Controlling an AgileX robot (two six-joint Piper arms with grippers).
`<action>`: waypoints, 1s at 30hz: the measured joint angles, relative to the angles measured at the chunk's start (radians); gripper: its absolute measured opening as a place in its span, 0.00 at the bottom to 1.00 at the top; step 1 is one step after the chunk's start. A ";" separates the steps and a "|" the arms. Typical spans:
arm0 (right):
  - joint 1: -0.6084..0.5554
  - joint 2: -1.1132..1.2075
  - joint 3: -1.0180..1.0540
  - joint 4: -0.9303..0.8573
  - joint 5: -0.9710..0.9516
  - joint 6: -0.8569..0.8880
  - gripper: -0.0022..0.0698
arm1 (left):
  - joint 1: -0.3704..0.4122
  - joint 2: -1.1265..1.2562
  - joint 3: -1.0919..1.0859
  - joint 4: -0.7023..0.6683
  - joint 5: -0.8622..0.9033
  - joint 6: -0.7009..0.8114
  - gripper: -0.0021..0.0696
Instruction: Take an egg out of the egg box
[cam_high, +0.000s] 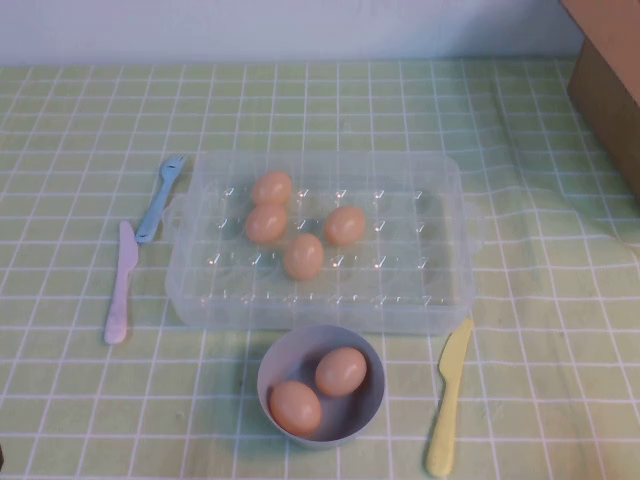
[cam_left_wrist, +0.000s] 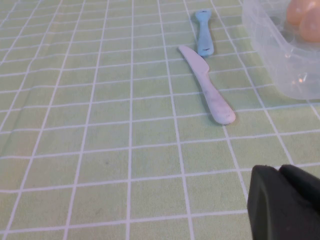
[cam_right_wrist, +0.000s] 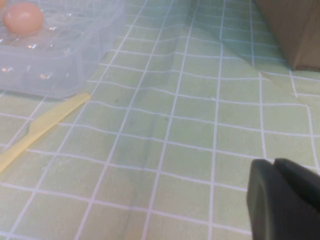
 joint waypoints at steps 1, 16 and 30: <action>0.000 0.000 0.000 0.000 0.000 0.000 0.01 | 0.000 0.000 0.000 0.000 0.000 0.000 0.02; 0.000 0.000 0.000 0.000 0.000 0.000 0.01 | 0.000 0.000 0.000 -0.019 -0.004 0.001 0.02; 0.000 0.000 0.000 0.000 0.000 0.000 0.01 | 0.000 0.000 0.000 -0.061 -0.019 0.001 0.02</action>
